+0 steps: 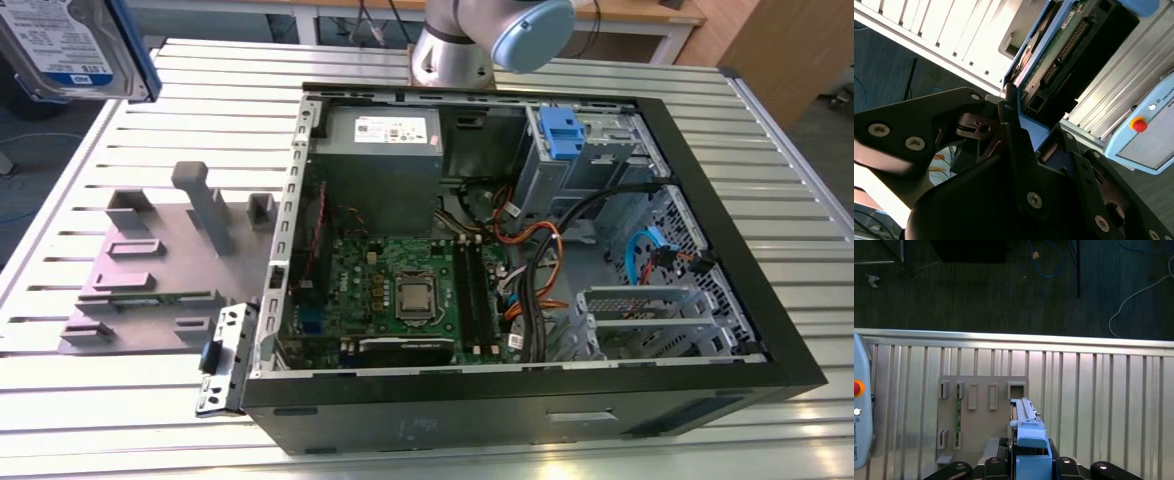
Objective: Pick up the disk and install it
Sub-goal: 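Pick up the disk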
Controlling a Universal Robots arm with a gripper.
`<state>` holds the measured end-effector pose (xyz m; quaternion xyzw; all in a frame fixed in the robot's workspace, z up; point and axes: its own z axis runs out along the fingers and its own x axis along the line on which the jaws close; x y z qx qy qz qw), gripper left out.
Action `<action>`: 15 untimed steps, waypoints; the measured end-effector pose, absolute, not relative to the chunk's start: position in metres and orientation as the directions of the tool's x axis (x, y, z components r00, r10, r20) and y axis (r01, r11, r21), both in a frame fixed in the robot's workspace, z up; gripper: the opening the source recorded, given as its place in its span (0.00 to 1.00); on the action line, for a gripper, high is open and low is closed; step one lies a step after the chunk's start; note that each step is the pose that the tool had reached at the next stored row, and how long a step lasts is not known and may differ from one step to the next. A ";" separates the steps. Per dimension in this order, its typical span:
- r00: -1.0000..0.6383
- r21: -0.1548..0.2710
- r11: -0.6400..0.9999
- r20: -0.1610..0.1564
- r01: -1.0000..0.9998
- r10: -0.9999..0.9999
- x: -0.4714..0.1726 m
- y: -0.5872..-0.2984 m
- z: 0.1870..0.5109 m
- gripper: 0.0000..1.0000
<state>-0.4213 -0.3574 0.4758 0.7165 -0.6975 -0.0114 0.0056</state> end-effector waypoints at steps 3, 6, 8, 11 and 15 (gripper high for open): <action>0.027 0.024 -0.027 -0.021 -0.999 -0.999 -0.421 -0.358 0.477 0.37; 0.027 0.024 -0.027 -0.023 -0.999 -0.999 -0.421 -0.358 0.477 0.37; 0.027 0.023 -0.027 -0.025 -0.999 -0.999 -0.421 -0.359 0.478 0.37; 0.027 0.023 -0.027 -0.031 -0.999 -0.999 -0.421 -0.359 0.479 0.37; 0.027 0.023 -0.028 -0.050 -0.999 -0.998 -0.421 -0.361 0.479 0.37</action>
